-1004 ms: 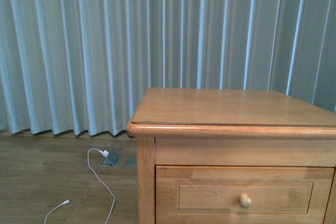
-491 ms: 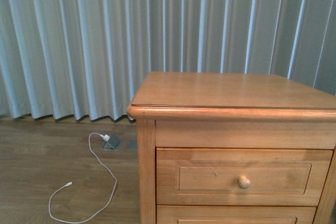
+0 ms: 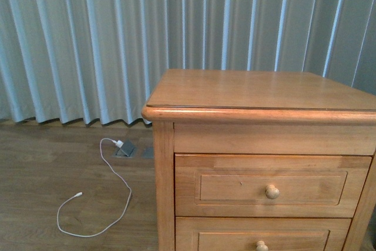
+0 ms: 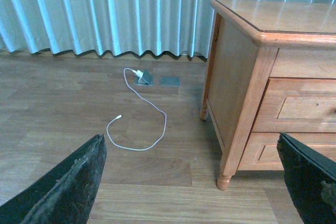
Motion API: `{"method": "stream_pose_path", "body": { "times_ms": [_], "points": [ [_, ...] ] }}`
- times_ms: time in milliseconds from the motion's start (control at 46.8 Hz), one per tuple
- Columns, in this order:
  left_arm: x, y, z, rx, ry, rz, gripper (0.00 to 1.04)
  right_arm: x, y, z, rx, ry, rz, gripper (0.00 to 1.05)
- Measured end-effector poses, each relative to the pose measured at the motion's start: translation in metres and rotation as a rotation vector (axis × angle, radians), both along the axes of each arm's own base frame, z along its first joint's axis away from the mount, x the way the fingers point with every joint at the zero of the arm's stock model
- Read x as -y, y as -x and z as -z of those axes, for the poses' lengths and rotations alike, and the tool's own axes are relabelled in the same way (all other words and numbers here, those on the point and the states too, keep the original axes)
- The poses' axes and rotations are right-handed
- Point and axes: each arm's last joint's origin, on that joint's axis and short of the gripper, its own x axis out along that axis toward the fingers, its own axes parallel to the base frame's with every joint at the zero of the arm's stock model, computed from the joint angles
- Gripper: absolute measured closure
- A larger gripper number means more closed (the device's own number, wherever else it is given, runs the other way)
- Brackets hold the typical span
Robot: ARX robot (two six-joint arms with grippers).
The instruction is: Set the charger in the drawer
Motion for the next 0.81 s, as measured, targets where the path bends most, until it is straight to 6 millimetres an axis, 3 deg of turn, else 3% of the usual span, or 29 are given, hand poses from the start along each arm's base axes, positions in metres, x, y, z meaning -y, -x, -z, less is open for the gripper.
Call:
{"method": "stream_pose_path", "body": {
  "times_ms": [448,811],
  "points": [
    [0.0,0.0,0.0,0.0,0.0,0.0,0.06,0.0,0.0001,0.0004,-0.004,0.001,0.0,1.02],
    [0.0,0.0,0.0,0.0,0.0,0.0,0.06,0.0,0.0001,0.0004,-0.004,0.0,0.0,0.42]
  ]
}}
